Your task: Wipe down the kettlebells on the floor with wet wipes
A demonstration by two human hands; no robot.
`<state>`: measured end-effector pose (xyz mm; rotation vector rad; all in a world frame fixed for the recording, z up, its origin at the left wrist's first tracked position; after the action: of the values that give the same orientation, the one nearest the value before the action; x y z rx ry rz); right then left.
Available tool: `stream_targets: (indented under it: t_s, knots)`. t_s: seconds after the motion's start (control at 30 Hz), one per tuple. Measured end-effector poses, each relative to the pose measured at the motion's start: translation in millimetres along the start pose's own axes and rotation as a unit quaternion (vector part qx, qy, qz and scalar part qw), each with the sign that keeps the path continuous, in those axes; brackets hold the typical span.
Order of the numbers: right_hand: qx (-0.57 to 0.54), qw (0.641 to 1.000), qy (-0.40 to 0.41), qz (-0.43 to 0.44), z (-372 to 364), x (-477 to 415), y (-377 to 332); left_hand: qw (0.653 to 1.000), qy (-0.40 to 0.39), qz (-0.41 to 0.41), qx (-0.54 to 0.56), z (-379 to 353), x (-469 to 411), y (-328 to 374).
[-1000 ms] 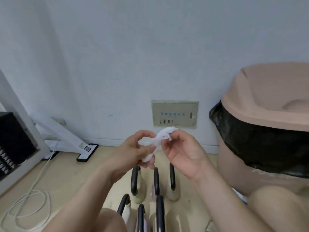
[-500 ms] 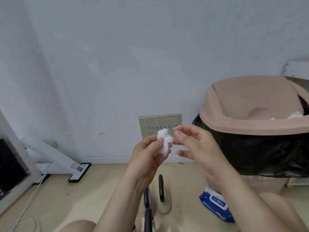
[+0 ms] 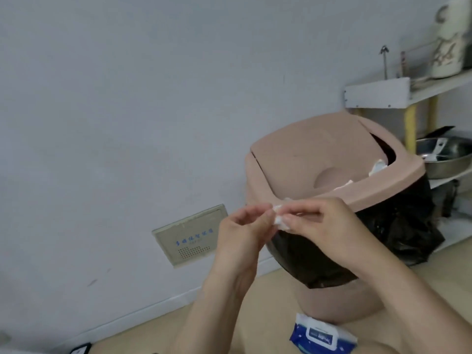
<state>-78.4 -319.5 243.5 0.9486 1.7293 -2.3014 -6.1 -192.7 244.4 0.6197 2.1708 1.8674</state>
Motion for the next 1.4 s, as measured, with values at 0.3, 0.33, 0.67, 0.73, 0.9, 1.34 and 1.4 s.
stream_targets:
  t_s: [0.3,0.33,0.67,0.73,0.9,1.34,1.4]
  knots:
    - [0.162,0.985,0.041,-0.035,63,-97,49,0.858,0.076,-0.215,-0.461,-73,-102,41]
    - [0.215,0.976,0.021,-0.022,62,-111,55,0.835,0.087,-0.222,-0.496,-75,-114,42]
    - [0.395,0.871,-0.268,-0.116,4,-178,148,0.847,0.077,-0.163,-0.5,-21,-133,10]
    - [0.342,0.872,-0.298,-0.186,-2,-176,160,0.866,0.093,-0.151,-0.467,-5,-127,6]
    - [0.337,0.866,-0.284,-0.235,-6,-173,166,0.904,0.131,-0.12,-0.39,29,-111,1]
    - [0.348,0.888,-0.237,-0.182,-5,-172,161,0.945,0.171,-0.104,-0.26,93,-50,5]
    - [0.412,0.888,-0.171,-0.117,-4,-177,140,0.946,0.17,-0.096,-0.261,104,-40,6]
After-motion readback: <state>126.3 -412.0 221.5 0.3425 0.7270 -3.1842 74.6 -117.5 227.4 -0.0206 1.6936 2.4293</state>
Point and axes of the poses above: each hand's wrist, its own x-axis away from the middle knuckle, its own z-axis out of the back of the hand, y = z × x, the point moved 6 cm from there along -x, towards the middle knuckle, and after that the axes turned 11 degrees about z, right-handed, at the moved point
